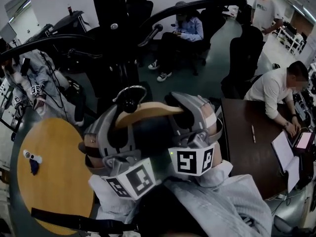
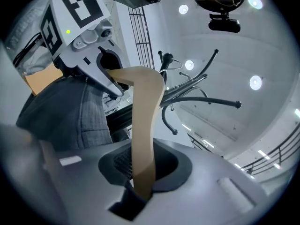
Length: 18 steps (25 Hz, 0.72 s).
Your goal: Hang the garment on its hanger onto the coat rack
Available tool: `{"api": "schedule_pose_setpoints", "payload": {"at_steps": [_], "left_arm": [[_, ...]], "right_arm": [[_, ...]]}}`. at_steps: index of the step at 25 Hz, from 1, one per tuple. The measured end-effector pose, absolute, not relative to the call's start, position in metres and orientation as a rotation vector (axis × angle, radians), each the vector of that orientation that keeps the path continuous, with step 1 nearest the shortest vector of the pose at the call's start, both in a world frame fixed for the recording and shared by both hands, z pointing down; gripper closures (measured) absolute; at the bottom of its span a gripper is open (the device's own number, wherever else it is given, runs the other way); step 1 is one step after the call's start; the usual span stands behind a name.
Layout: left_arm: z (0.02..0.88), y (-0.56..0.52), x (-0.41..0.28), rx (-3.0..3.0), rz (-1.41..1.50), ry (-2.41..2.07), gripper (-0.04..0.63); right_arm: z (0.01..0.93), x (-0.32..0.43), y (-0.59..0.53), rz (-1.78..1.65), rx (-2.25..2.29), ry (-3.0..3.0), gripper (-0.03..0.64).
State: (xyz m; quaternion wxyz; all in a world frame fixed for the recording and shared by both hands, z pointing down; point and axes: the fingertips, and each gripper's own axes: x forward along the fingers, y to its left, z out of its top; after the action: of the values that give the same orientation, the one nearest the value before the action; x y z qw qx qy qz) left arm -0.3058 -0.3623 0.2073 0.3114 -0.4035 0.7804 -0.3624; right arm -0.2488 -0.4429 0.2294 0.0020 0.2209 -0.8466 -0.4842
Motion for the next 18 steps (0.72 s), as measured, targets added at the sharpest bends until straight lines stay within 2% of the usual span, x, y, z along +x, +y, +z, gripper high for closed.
{"api": "schedule_pose_setpoints", "payload": {"at_steps": [18], "left_arm": [[0.263, -0.375, -0.339, -1.108, -1.016, 2.111, 0.515]], "right_arm": [[0.287, -0.285, -0.458, -1.449, 0.589, -2.66, 0.569]]}}
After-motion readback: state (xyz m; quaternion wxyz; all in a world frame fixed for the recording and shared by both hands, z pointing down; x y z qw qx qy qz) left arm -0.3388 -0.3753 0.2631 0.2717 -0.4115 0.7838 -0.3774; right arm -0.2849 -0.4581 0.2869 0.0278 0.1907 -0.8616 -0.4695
